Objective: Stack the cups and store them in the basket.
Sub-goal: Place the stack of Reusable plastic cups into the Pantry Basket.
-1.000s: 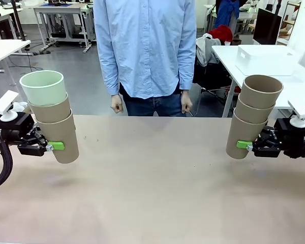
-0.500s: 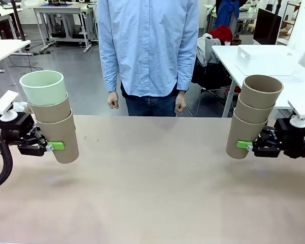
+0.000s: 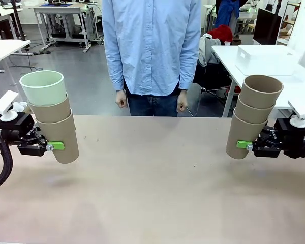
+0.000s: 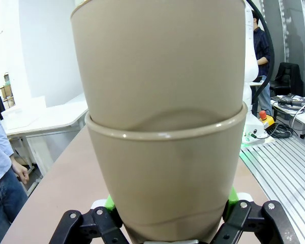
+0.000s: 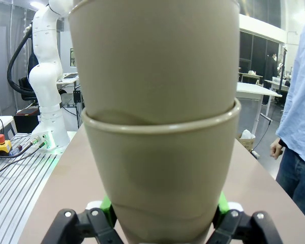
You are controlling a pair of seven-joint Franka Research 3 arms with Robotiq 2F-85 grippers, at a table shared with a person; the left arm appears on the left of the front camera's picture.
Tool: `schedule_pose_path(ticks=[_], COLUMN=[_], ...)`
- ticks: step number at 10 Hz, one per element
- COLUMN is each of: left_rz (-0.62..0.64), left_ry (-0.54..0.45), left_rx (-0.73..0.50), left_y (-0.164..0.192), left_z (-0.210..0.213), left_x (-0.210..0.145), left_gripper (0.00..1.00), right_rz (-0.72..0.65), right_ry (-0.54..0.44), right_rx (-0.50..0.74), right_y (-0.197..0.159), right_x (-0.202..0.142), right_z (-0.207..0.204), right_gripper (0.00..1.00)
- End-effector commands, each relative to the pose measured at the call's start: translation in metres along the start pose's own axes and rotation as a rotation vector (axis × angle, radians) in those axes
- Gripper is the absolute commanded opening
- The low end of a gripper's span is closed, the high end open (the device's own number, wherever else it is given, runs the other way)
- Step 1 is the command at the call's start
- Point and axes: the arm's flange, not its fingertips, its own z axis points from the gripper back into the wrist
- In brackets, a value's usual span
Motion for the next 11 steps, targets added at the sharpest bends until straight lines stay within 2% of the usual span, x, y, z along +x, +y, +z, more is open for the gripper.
schedule_pose_path(ticks=[1, 11], left_rz=[-0.015, -0.015], left_ry=[-0.006, -0.006], left_rx=[-0.004, -0.004], left_y=[-0.0006, -0.0006], left_z=[-0.0012, -0.0012], left_x=[0.0038, 0.0038], left_gripper=[0.85, 0.85], right_rz=[0.019, 0.019], right_ry=[-0.011, -0.011], right_rx=[-0.011, -0.011], right_y=[-0.0011, -0.0011], right_x=[0.0026, 0.0026], right_z=[-0.0005, -0.0005], right_gripper=[0.85, 0.85])
